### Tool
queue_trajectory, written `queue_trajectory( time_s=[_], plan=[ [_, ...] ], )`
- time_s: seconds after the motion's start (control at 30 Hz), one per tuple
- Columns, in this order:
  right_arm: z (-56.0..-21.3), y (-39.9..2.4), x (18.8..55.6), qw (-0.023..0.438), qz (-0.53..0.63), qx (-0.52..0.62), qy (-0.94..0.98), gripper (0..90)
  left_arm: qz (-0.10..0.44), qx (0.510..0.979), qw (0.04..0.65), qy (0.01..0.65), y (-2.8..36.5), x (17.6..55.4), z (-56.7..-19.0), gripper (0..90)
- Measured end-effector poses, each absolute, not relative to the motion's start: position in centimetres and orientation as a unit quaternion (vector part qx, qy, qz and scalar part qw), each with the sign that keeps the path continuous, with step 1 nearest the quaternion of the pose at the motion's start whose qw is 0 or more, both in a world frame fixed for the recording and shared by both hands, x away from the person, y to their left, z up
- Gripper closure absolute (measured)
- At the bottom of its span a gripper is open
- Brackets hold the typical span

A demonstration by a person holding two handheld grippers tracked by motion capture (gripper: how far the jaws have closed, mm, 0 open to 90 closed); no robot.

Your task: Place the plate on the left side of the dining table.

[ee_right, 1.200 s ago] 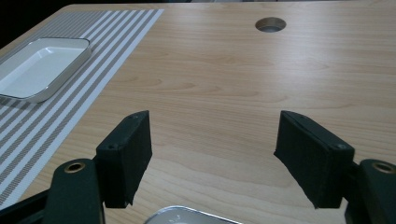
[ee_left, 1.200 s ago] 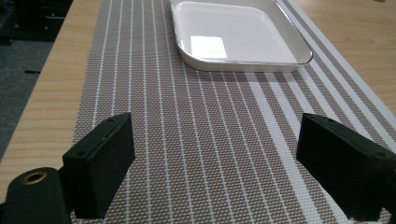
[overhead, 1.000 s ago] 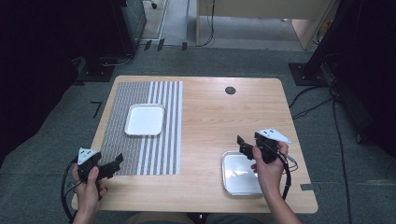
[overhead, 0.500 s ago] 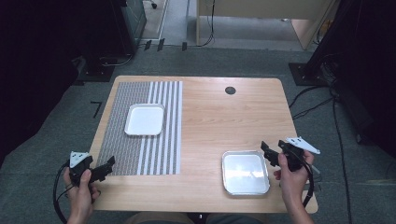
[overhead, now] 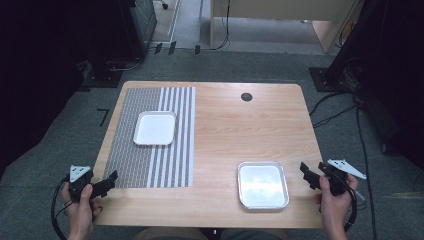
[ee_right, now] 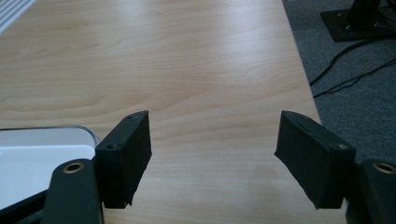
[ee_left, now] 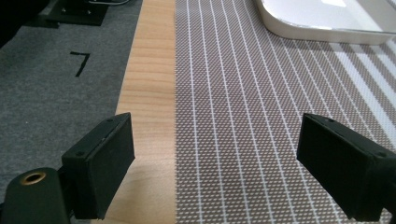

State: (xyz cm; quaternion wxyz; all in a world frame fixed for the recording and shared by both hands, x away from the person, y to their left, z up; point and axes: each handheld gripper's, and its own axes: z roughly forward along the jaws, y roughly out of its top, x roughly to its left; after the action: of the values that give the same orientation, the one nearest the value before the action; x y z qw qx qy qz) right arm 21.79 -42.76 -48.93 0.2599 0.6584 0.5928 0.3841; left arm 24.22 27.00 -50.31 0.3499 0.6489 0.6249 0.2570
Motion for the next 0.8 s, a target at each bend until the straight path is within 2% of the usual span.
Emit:
queue_trajectory(
  time_s=[0.2,0.53,0.7,0.8],
  plan=[
    [-50.7,-44.2,20.5,0.253,0.368,0.667,0.596,27.1,0.26,0.658,0.339,0.62,27.2,23.9,-50.7,11.3],
    [-52.4,-44.0,19.6,0.255,0.336,0.662,0.62,25.8,0.264,0.666,0.328,0.615,27.3,23.6,-51.3,11.3],
    [-52.5,-43.0,19.9,0.276,0.297,0.646,0.647,21.0,0.258,0.686,0.309,0.606,26.8,23.7,-51.7,11.4],
    [-52.5,-42.9,19.9,0.272,0.298,0.643,0.651,18.4,0.26,0.69,0.303,0.603,26.6,23.7,-51.8,11.7]
  ],
)
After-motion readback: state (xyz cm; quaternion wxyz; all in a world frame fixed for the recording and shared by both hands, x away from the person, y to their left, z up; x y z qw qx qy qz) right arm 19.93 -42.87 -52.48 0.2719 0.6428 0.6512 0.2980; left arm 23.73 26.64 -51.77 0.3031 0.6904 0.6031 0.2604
